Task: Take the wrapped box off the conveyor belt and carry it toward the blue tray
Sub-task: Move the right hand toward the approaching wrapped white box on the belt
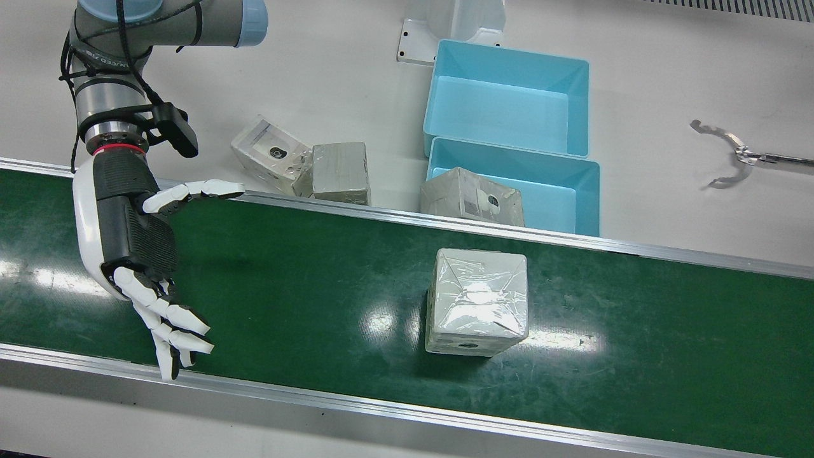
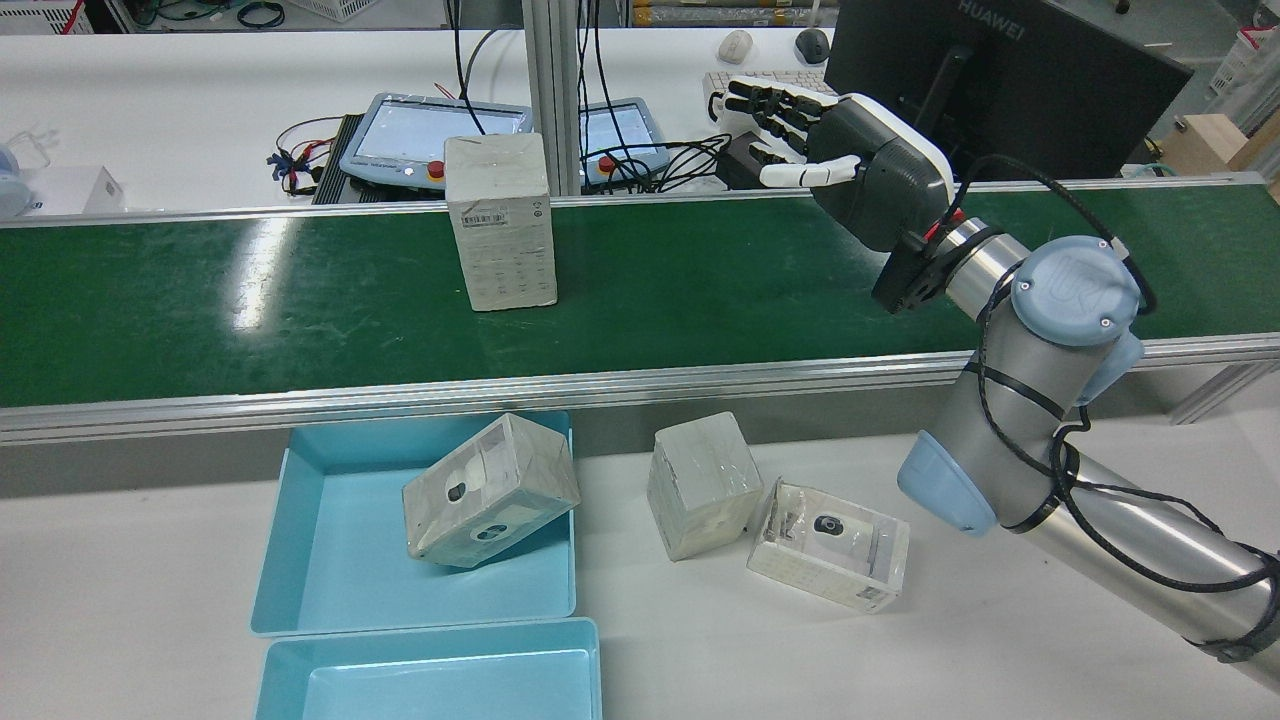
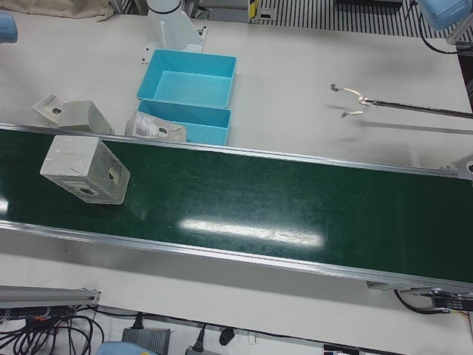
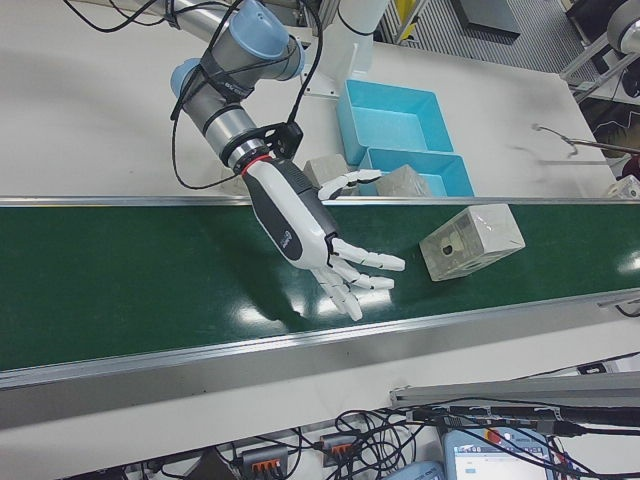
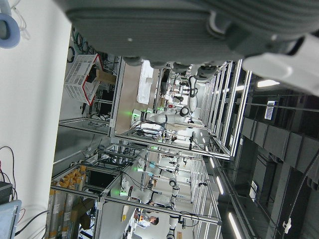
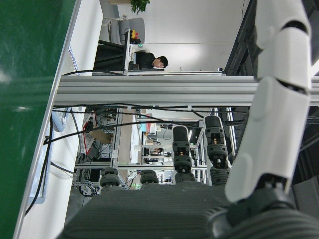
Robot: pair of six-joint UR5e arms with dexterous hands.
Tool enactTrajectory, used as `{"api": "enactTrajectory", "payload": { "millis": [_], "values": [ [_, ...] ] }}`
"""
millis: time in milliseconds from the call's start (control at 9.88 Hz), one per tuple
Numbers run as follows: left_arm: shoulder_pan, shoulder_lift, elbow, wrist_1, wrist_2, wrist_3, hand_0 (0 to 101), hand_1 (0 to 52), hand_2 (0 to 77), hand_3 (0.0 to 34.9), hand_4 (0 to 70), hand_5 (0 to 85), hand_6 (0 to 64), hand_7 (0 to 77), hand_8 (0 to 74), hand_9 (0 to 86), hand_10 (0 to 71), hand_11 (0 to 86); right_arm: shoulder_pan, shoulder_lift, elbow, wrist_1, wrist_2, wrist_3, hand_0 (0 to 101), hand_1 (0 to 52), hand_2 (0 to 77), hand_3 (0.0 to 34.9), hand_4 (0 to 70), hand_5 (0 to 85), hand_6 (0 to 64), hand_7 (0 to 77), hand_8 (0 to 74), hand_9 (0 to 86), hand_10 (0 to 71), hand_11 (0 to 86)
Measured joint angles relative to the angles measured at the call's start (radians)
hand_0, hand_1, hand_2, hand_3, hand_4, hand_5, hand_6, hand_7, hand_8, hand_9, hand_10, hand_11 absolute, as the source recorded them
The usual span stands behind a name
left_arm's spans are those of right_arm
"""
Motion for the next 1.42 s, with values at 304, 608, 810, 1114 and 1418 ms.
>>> {"api": "enactTrajectory", "payload": {
  "millis": [304,608,810,1114,1418],
  "values": [
    [0.000,0.000,0.000,0.000,0.000,0.000,0,0.0,0.5,0.0,0.0,0.5,0.0,0.5,0.5,0.5,0.0,0.0,-0.003,0.003,-0.004,0.000,0.001,-0.001,45,9.8,16.4,17.5,30.0,8.7,3.8,20.7,0.5,3.3,3.8,7.1],
    [0.000,0.000,0.000,0.000,0.000,0.000,0,0.0,0.5,0.0,0.0,0.5,0.0,0.5,0.5,0.5,0.0,0.0,-0.008,0.033,-0.045,0.001,0.003,-0.004,45,9.3,16.4,20.6,30.0,9.3,3.8,21.8,0.0,3.3,1.6,7.1],
    [0.000,0.000,0.000,0.000,0.000,0.000,0,0.0,1.1,0.0,0.0,0.5,0.0,0.5,0.5,0.0,0.0,0.0,-0.024,0.040,-0.060,0.003,0.019,-0.007,44,9.3,16.4,19.6,30.5,9.8,3.8,21.8,0.0,3.3,4.9,7.1],
    [0.000,0.000,0.000,0.000,0.000,0.000,0,0.0,1.1,0.0,0.0,0.5,0.0,0.5,0.5,0.0,0.5,0.0,-0.058,0.041,-0.069,0.006,0.038,-0.010,44,9.8,16.4,16.0,30.5,9.3,3.8,21.8,0.0,4.4,4.4,7.1],
    [0.000,0.000,0.000,0.000,0.000,0.000,0,0.0,1.1,0.0,0.0,0.5,0.0,0.5,0.5,0.0,0.5,0.0,-0.067,0.041,-0.071,0.006,0.047,-0.012,44,9.8,16.4,13.0,30.5,9.3,4.4,21.8,0.5,4.4,4.4,7.1]
  ]
}}
